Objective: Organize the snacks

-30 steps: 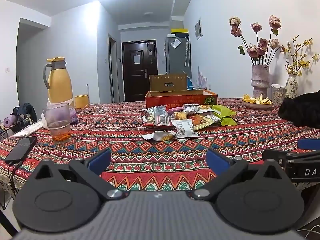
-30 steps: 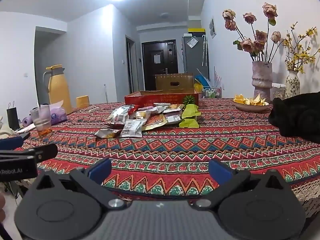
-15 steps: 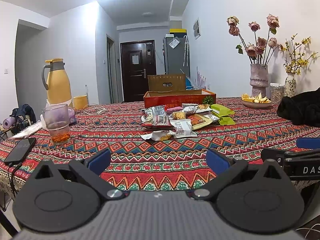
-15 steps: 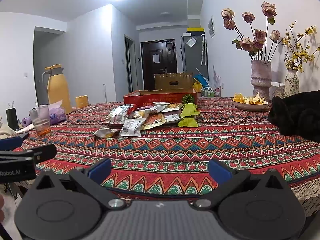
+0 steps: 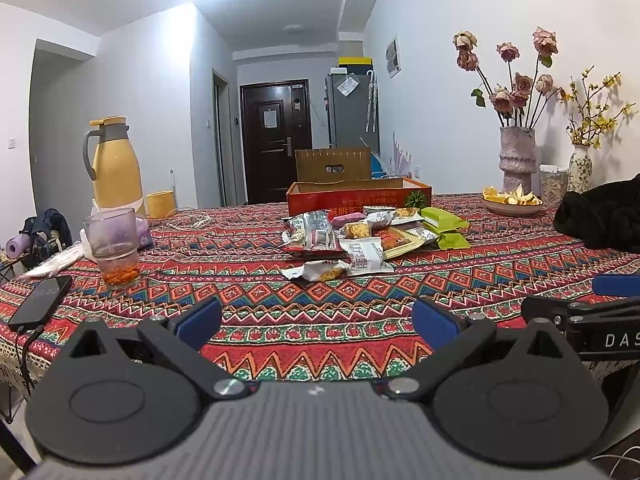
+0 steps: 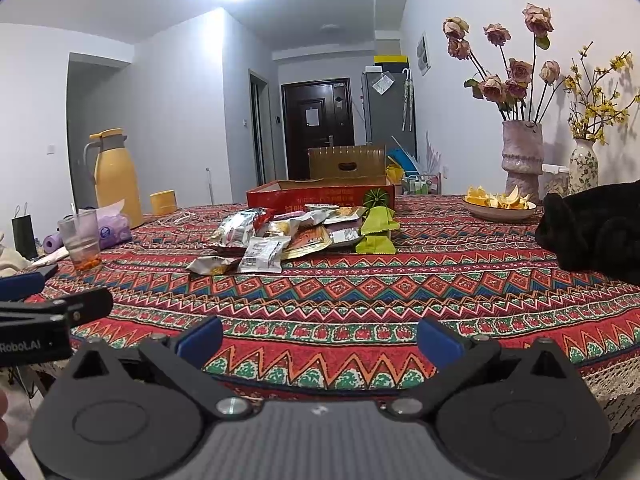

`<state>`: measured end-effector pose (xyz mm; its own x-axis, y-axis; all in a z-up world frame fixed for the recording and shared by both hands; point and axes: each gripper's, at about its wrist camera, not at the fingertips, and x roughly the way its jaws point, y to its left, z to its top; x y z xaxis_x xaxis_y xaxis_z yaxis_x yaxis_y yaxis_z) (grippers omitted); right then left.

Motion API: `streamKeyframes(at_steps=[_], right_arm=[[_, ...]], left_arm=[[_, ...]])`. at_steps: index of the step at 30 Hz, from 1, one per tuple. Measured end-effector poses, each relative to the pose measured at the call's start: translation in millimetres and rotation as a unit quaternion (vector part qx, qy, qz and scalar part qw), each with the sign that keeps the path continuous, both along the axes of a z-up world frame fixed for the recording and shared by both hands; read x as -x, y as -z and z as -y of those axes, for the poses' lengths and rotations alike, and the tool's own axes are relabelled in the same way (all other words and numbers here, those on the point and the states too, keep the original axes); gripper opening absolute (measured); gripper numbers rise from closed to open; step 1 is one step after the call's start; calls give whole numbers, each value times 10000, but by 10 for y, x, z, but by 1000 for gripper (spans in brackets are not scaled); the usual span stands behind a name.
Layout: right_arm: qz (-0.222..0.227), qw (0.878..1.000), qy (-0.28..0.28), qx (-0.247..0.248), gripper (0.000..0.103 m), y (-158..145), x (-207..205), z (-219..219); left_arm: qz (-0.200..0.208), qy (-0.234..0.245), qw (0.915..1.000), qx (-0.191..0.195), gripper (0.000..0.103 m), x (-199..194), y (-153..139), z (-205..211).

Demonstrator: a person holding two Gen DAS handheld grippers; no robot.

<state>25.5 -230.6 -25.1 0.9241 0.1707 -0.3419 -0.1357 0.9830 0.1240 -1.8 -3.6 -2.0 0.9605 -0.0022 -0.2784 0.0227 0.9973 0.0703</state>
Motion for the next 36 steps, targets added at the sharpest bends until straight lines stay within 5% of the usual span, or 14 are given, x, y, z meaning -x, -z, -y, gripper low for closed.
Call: streamKeyframes(at_steps=[36], right_arm=[[-3,10000,-4,-1,103,5,-3,-2]], left_arm=[[-48,33,10000,-3,103,-10,20,-4]])
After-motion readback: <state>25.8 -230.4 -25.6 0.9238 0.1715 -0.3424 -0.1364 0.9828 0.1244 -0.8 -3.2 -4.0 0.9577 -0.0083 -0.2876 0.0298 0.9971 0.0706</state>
